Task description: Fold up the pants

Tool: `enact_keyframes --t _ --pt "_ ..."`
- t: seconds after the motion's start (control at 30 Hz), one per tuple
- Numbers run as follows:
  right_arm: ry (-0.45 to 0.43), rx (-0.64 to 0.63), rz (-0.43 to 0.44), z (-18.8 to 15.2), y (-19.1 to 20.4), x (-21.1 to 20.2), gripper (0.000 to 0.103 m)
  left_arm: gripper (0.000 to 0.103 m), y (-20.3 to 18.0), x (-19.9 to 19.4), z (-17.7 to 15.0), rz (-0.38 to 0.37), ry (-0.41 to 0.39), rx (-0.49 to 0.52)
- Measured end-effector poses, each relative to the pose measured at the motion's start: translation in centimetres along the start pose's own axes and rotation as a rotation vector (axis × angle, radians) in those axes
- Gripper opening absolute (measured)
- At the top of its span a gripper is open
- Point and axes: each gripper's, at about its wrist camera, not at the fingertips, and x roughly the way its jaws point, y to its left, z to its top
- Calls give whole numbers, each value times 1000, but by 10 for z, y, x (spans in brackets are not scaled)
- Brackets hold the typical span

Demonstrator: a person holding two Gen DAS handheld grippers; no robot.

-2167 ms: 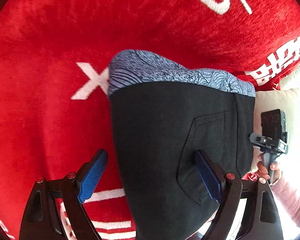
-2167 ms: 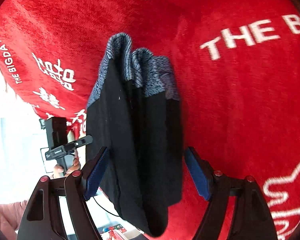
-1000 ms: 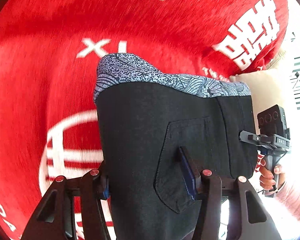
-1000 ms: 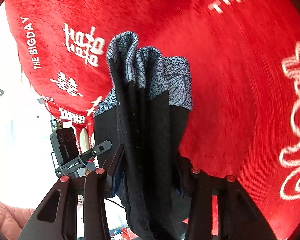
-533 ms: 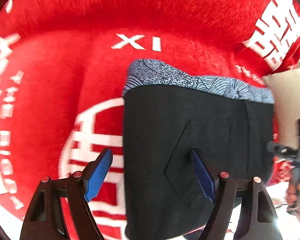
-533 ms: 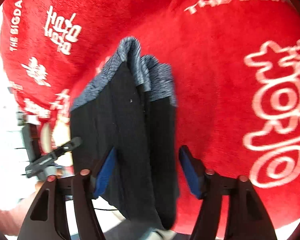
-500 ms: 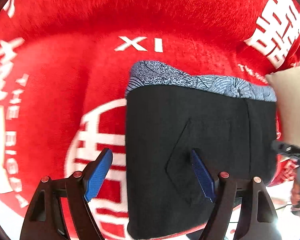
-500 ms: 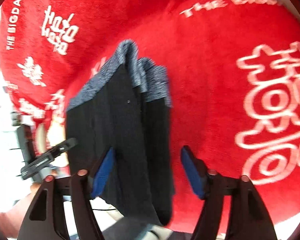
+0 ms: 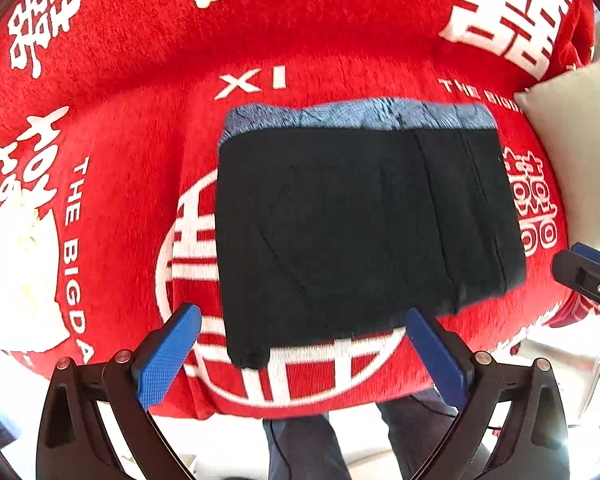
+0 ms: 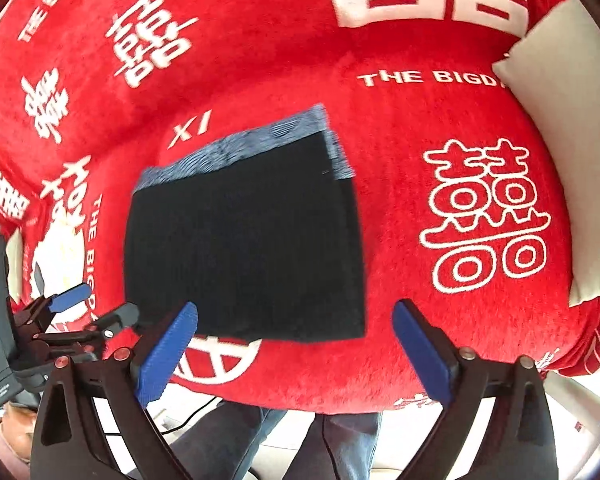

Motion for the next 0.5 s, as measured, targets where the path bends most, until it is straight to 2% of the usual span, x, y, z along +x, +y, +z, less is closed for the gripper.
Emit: enact_keyframes --t 0.1,0.27,0.5 --pt "10 -1 -37 -5 9 -4 99 103 0 -9 -9 25 2 -2" --pt "7 -21 -103 -12 23 -10 103 103 -2 -21 -16 176 12 17" --pt "56 -34 -135 -20 35 -11 103 103 1 -32 -23 148 25 27"
